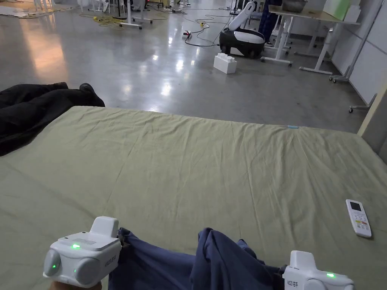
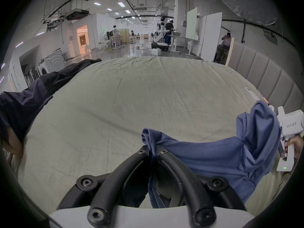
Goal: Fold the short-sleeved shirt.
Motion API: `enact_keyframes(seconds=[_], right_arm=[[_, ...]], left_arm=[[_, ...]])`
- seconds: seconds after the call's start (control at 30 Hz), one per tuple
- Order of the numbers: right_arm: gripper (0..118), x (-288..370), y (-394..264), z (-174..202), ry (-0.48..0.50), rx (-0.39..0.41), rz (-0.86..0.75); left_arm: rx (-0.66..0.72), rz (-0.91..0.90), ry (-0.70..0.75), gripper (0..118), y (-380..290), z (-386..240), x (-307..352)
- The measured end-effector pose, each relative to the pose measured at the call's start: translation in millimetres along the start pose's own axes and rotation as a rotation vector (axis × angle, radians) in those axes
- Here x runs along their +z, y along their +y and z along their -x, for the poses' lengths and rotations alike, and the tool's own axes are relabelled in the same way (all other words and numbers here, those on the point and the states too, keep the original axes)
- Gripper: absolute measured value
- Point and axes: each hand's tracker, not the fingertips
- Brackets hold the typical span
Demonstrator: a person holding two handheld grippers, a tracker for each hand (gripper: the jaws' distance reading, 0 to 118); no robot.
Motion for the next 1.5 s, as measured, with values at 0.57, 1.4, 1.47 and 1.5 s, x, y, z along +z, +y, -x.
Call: enact_keyframes(seconds=[0.57,1.4,1.47,1.5], right_arm=[[7,159.4,48.8,-24.7,-0.133,0.022,-0.495],[7,317.9,189.8,-31.7,-0.181,-0.014,-0.832],[7,318.7,202.3,-31.7,-0.189,-0.007,-0.839],[7,319.2,209.7,-31.6,-0.198,0.000,-0.845]], left_arm=[[0.034,-0.221,0.005,6,62.0,18.8,95.4],[0.071,-0.539,0.104,5,253.8,72.5,250.8],[0.077,-0.543,0.120,5,263.8,78.8,251.8],[0.082,-0.544,0.125,5,268.1,83.3,250.9]])
